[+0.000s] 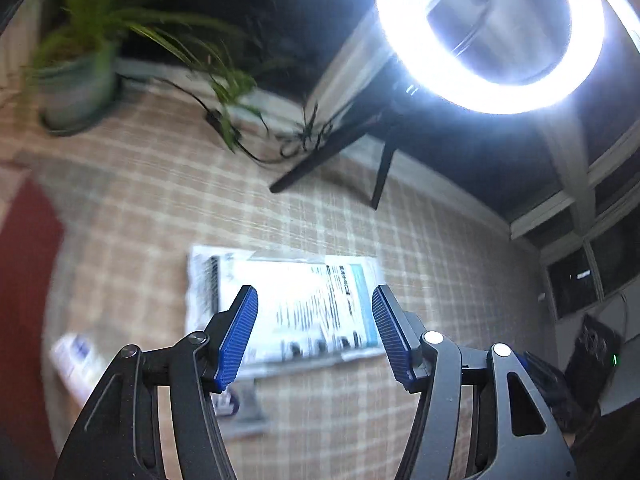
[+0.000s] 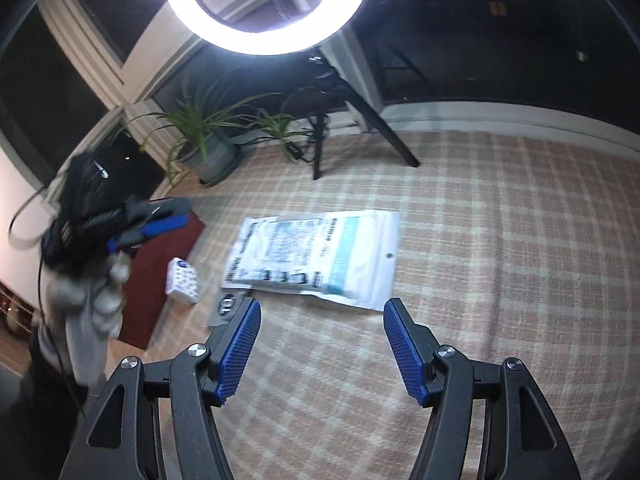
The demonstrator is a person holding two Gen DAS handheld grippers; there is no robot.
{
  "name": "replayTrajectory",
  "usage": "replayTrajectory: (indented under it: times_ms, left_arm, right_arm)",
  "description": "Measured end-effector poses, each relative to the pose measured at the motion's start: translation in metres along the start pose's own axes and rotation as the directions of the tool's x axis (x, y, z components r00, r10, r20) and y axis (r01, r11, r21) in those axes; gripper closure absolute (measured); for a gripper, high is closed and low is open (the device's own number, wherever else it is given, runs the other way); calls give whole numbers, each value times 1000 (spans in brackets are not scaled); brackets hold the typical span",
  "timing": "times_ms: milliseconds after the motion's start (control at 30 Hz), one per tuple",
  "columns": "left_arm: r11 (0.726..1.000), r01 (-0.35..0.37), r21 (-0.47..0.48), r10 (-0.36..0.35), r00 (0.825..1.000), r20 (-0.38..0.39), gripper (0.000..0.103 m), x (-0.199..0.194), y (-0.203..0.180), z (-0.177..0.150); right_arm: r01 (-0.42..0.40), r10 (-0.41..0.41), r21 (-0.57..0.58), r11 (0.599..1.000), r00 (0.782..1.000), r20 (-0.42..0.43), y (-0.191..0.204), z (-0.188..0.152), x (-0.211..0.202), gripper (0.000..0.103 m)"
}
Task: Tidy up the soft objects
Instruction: 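Close both tools on the white mask packet and lift it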
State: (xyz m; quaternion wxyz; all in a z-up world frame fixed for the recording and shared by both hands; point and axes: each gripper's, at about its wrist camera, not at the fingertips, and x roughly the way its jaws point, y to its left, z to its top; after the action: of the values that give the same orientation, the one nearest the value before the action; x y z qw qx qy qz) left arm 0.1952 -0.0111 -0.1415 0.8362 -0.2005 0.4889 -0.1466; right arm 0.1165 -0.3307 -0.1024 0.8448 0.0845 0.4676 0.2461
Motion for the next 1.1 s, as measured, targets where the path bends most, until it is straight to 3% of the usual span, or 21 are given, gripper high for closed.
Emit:
replayTrajectory:
  times_ms: [67, 233, 333, 467, 700, 1100]
  left_arm:
    - [1000, -9, -14, 8, 998, -62, 44, 30, 3, 18]
    - [995, -69, -65, 60, 989, -134, 47, 77, 18, 48]
    - [991, -121, -64, 109, 980, -169, 47, 97, 26, 60]
    - [989, -135, -53, 120, 967, -224, 48, 116, 34, 67]
    - [989, -133, -68, 108, 950, -293, 48, 133, 49, 65]
    - [997, -70, -29, 55, 932, -359, 48, 131, 32, 44]
  right_arm:
    - [15, -15, 13, 1000, 1000, -2, -9, 0, 3, 43]
    - [32, -31, 73, 997, 999, -13, -36, -8, 8, 43]
    - [44, -43, 100, 994, 999, -18, -49, -13, 10, 43]
    - [49, -47, 141, 989, 999, -21, -64, -17, 10, 43]
    - [49, -45, 192, 980, 999, -23, -76, -22, 11, 43]
    - [42, -38, 169, 985, 999, -26, -67, -22, 14, 43]
